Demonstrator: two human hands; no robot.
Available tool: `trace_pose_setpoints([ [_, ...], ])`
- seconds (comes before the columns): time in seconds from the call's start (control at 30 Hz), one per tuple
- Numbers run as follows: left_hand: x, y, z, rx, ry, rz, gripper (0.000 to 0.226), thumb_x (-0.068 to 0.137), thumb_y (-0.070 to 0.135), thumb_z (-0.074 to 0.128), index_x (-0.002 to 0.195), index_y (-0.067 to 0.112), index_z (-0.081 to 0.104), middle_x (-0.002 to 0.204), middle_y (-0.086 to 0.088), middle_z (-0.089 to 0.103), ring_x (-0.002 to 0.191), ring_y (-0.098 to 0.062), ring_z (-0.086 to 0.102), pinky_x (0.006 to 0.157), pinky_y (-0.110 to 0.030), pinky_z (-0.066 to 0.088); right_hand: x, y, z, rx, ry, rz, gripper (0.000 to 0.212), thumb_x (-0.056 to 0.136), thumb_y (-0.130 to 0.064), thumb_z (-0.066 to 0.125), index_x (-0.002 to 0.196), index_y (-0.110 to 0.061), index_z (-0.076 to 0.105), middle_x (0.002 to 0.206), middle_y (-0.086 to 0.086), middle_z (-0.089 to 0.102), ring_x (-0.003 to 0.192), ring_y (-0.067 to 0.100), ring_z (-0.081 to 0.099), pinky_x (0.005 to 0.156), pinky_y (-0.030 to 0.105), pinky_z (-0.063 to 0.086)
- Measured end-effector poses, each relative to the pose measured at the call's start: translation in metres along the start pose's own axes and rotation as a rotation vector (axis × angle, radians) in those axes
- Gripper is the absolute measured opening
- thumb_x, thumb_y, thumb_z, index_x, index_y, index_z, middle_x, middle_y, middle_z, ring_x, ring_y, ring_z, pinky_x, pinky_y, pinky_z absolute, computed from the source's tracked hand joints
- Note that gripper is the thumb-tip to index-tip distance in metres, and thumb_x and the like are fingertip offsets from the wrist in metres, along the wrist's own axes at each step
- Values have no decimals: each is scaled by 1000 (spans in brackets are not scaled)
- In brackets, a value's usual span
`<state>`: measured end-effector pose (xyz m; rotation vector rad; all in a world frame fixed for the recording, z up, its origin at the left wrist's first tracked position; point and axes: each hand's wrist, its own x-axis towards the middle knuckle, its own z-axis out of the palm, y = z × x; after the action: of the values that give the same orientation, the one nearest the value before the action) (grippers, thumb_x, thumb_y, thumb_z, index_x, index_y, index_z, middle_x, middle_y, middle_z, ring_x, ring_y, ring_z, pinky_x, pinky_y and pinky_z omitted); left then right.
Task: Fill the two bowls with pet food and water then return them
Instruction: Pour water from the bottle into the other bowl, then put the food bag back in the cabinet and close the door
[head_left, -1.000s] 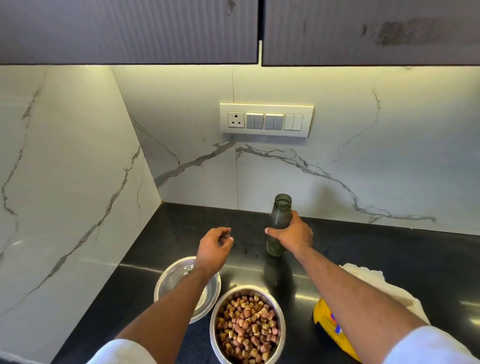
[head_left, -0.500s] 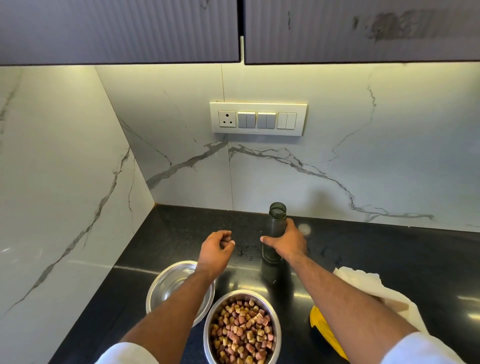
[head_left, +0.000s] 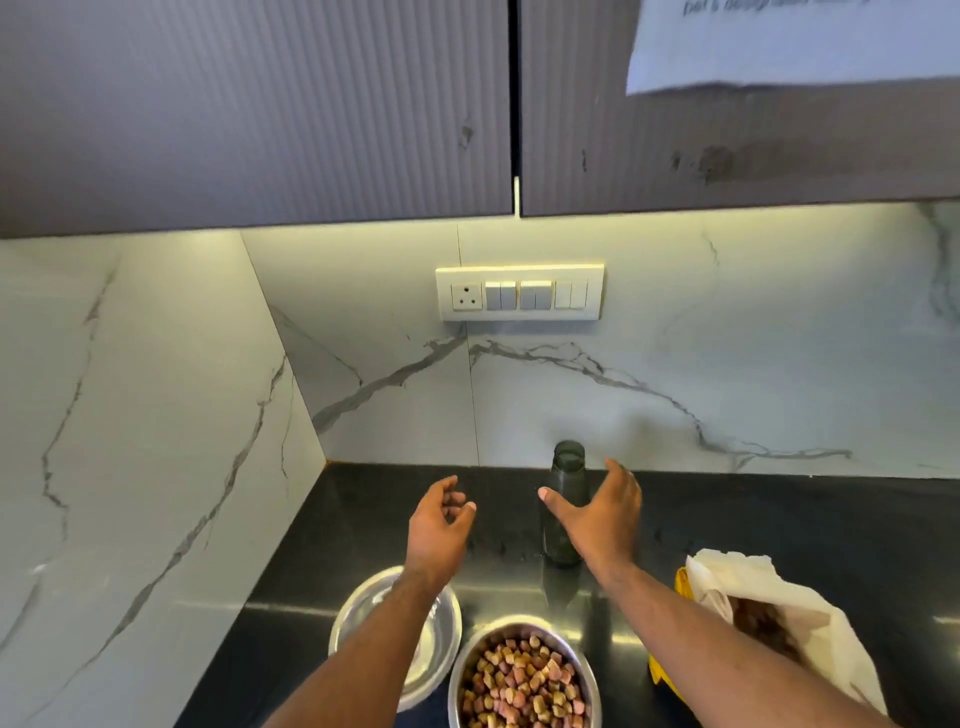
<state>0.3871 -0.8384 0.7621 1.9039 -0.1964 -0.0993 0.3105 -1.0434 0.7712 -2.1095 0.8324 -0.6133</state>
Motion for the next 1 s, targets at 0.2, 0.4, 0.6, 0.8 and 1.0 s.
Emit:
trace_pose_setpoints([
  [0.2, 3, 94, -35, -136, 154, 224, 50, 99, 22, 66, 146, 23, 47, 118, 4, 61, 104, -8, 62, 81, -12, 46, -13, -123, -34, 288, 136, -289, 75, 85, -67, 67, 143, -24, 46, 146, 2, 51, 135, 19, 46, 104, 35, 44],
  [0.4, -16, 181, -85, -278, 294, 541, 54, 99, 30, 66, 146, 31, 41, 121, 10, 59, 108, -8, 62, 81, -5, 49, -29, -271, -89, 938, -96, -379, 37, 96, -41, 71, 124, -18, 62, 120, -3, 71, 114, 17, 67, 93, 30, 56],
  [0.6, -46, 231, -128, -333, 392, 684, 63, 95, 19, 70, 148, 32, 38, 122, 10, 62, 106, -12, 65, 75, -6, 52, -50, -332, -115, 1465, -314, -80, 27, 95, -21, 73, 115, -6, 65, 107, 12, 73, 100, 26, 74, 85, 37, 61],
  [0.8, -78, 244, -158, -170, 461, 718, 82, 92, 13, 72, 158, 35, 28, 128, 7, 57, 109, -10, 60, 79, -18, 52, -78, -328, -126, 1458, -280, -55, 31, 93, -29, 76, 116, -10, 67, 103, 8, 74, 90, 20, 73, 73, 31, 59],
  [1.0, -114, 254, -174, 93, 536, 712, 83, 91, 15, 74, 158, 35, 30, 136, 1, 48, 113, -12, 56, 90, -25, 51, -135, -316, -141, 1216, -155, -286, 22, 90, -35, 79, 93, -17, 67, 78, -5, 75, 79, 15, 75, 67, 30, 61],
])
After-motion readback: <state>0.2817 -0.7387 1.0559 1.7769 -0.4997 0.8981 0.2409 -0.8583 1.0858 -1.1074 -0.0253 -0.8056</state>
